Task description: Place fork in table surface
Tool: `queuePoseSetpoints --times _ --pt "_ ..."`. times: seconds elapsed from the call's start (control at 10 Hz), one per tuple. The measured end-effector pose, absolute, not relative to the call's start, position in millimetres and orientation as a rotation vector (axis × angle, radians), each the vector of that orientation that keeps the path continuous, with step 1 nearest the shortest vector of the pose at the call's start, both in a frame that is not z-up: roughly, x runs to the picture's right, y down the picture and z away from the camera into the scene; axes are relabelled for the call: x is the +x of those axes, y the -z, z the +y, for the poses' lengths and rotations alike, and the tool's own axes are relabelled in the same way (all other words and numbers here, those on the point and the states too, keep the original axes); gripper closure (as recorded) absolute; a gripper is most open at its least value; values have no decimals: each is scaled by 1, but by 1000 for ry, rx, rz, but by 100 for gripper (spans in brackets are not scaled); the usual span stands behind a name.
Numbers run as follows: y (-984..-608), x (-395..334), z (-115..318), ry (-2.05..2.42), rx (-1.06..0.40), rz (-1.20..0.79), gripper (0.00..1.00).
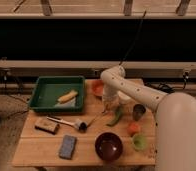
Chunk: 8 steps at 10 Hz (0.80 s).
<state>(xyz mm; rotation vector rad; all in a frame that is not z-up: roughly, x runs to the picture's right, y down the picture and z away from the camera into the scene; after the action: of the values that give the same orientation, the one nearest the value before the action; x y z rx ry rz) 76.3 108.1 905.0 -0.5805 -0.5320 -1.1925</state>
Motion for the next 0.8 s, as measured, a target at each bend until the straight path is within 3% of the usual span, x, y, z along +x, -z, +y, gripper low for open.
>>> queuePoseSetpoints --times 0.8 --pt "-828 73 46 1270 -481 -493 100"
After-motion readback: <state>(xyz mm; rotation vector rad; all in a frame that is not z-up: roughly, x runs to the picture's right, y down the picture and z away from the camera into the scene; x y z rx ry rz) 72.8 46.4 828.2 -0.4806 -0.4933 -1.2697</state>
